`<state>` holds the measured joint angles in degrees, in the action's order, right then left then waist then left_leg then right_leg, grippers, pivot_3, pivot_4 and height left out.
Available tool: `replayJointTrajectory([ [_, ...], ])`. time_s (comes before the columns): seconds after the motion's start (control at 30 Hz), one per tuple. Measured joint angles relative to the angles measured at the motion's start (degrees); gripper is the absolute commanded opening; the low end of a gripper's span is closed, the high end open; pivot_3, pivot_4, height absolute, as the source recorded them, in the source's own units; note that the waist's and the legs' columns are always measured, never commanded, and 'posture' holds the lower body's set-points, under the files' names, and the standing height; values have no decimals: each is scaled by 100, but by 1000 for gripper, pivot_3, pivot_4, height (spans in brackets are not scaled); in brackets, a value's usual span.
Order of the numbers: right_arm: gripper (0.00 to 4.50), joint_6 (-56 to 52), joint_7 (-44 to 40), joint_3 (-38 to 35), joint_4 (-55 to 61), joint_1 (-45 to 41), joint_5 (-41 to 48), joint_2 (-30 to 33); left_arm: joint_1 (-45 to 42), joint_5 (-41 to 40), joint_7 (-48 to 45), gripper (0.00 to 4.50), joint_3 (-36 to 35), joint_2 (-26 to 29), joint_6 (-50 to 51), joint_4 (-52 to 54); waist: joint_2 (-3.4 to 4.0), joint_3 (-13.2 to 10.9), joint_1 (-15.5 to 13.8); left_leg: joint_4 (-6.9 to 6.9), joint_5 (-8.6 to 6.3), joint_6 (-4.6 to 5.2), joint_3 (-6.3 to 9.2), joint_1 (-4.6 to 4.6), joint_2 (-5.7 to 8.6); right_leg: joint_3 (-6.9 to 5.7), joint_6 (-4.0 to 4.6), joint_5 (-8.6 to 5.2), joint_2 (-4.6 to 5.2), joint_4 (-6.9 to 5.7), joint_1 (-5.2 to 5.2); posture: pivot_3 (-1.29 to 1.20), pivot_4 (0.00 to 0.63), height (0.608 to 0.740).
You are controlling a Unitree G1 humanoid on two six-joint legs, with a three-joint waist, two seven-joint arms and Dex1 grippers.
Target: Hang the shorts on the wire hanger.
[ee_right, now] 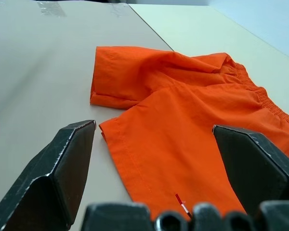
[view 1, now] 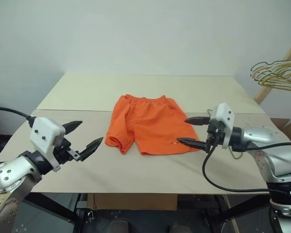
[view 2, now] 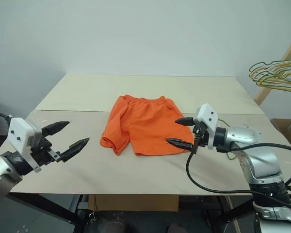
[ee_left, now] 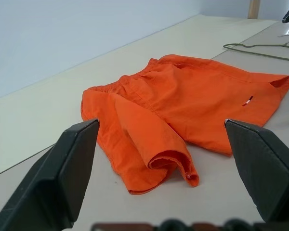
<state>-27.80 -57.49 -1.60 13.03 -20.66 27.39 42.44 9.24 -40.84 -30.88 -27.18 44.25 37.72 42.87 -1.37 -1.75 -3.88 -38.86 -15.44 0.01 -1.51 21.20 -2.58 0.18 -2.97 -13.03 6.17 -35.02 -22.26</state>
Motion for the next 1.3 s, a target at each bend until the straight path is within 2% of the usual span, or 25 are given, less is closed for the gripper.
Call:
replayJointTrajectory([
  [0.37, 4476, 79, 6, -70, 19, 74, -96, 76, -199, -120, -16, 4500, 96, 38, 10, -93, 1, -1, 10, 0, 0, 0, -1, 0, 0, 1, 0, 0, 0, 0, 0, 115, 0, 740],
  [0.47, 4476, 1017, -99, 386, -301, 22, -1035, 421, -269, -116, -26, 4500, 265, 50, 10, -95, 2, -1, 19, 0, 0, -1, -5, -3, 0, 3, -2, -2, 0, 1, 0, 93, 0, 740],
  [0.67, 4476, 3207, -289, 1441, -1586, -558, -2787, 643, -425, -116, -45, 4500, 498, 44, 6, -122, 8, -5, 165, 2, 3, -6, -7, -4, 1, 7, -2, -1, -1, 0, -1, 52, 0, 740],
  [0.83, 4476, 4634, -215, 2174, -2905, -1170, -3887, 487, -684, -78, -138, 4500, 668, 49, -1, -322, 8, -5, 319, 7, 6, -10, -7, -4, 1, 9, 0, 0, -2, 1, -2, 41, 0, 740],
  [0.97, 4476, 5517, 394, 2743, -4314, -1870, -4958, 194, -754, 1, -201, 4500, 792, 52, -6, -383, 9, -6, 425, 11, 7, -12, -9, -5, 3, 15, -1, 0, -1, 2, -4, 46, 0, 740],
  [1.07, 3929, 5981, 963, 3006, -5085, -2244, -5558, 41, -753, 16, -238, 4500, 805, 51, -7, -397, 10, -7, 471, 16, 8, -15, -10, -6, 4, 21, -2, -1, -1, 1, -8, 57, 0, 740],
  [1.17, 2894, 6305, 1490, 3259, -5716, -2586, -6096, -98, -767, 26, -254, 4500, 806, 50, -10, -397, 10, -6, 486, 17, 10, -18, -11, -8, 3, 21, -1, 0, -2, 0, -6, 57, 0, 740],
  [1.3, 1364, 6532, 1841, 3297, -6174, -2683, -6292, -264, -766, 29, -272, 4500, 800, 51, -10, -397, 10, -7, 483, 17, 10, -19, -11, -8, 3, 24, -1, 0, -2, 0, -6, 64, 0, 740],
])
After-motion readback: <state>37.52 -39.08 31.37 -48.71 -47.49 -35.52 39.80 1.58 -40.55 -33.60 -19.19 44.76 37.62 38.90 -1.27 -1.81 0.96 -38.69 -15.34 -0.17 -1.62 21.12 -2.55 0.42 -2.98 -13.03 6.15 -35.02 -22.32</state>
